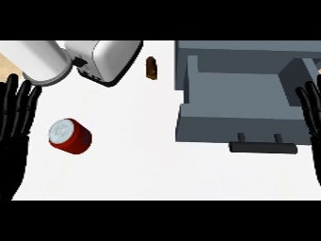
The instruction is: Pick up the can, place it into the drawer and close the drawer
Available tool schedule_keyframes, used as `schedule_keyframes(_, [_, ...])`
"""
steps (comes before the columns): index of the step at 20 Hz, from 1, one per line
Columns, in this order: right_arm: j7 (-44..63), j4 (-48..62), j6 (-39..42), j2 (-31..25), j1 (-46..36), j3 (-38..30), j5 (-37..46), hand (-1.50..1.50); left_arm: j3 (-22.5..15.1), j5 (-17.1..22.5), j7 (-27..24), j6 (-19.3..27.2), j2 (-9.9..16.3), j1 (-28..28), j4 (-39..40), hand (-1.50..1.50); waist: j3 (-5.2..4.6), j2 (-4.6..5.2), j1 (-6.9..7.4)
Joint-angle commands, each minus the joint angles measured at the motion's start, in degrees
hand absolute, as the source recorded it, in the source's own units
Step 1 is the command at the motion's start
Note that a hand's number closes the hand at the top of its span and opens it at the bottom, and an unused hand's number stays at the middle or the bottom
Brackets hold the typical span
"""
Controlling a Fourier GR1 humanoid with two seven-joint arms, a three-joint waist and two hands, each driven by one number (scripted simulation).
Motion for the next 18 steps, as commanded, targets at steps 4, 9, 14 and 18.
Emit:
schedule_keyframes(4, [0.9, -2.7, -0.5, 0.4, -1.2, -1.1, -0.4, -1.5, 3.7, 14.7, -4.0, -13.5, 5.4, 0.6, 0.9, -1.5, 0.6, -0.18, -1.44])
schedule_keyframes(9, [10.2, 3.1, -3.7, 1.8, 2.3, -2.3, -0.1, -1.5, 5.1, 15.9, 6.6, -17.4, 12.2, 5.3, 8.4, -1.5, 0.62, 0.12, -1.46])
schedule_keyframes(14, [12.1, -0.4, -2.1, 1.2, 6.1, -3.5, -1.8, -1.5, 8.6, 21.9, 13.4, -19.2, 14.4, 4.9, 5.0, -1.5, 0.67, -0.18, -1.46])
schedule_keyframes(18, [9.7, -3.5, 0.9, 1.0, 10.7, -5.5, -4.3, -1.5, 10.7, 21.4, 13.2, -20.8, 12.8, 8.2, 2.4, -1.5, 0.67, -0.21, -1.43])
